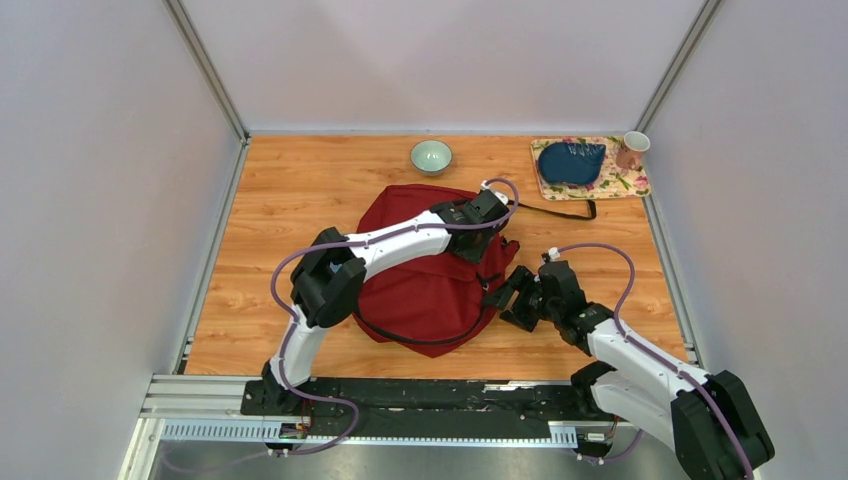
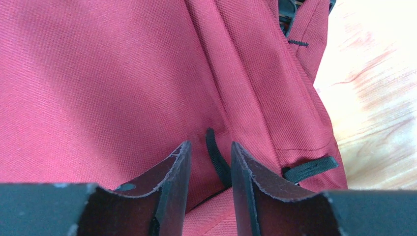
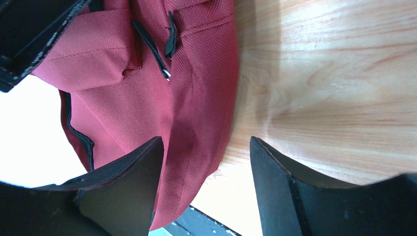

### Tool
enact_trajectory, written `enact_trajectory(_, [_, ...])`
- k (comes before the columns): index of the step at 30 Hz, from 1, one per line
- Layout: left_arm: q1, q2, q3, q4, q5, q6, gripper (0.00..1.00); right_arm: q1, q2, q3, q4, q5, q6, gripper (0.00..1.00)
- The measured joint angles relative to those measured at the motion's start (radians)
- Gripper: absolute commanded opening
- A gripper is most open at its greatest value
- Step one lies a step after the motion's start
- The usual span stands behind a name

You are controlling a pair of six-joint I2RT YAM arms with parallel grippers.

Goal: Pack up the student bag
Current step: Unzip the student bag at the center of the board.

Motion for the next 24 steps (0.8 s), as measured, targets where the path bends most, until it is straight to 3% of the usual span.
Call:
enact_trajectory(6, [-0.001,0.027,0.005,0.015,0.0,0.008,0.32,0.0,0.0,0.0,0.0,0.001,-0.001,0.67])
enact_trajectory(14, [-0.002,0.042,0.005,0.027,0.002,0.013,0.0,0.0,-0.002,0.0,-0.006,0.005,-0.008,0.67])
enact_trajectory(24, [-0.002,0.042,0.003,0.031,0.002,0.014,0.0,0.0,-0.049,-0.003,-0.061,0.034,-0.015,0.67])
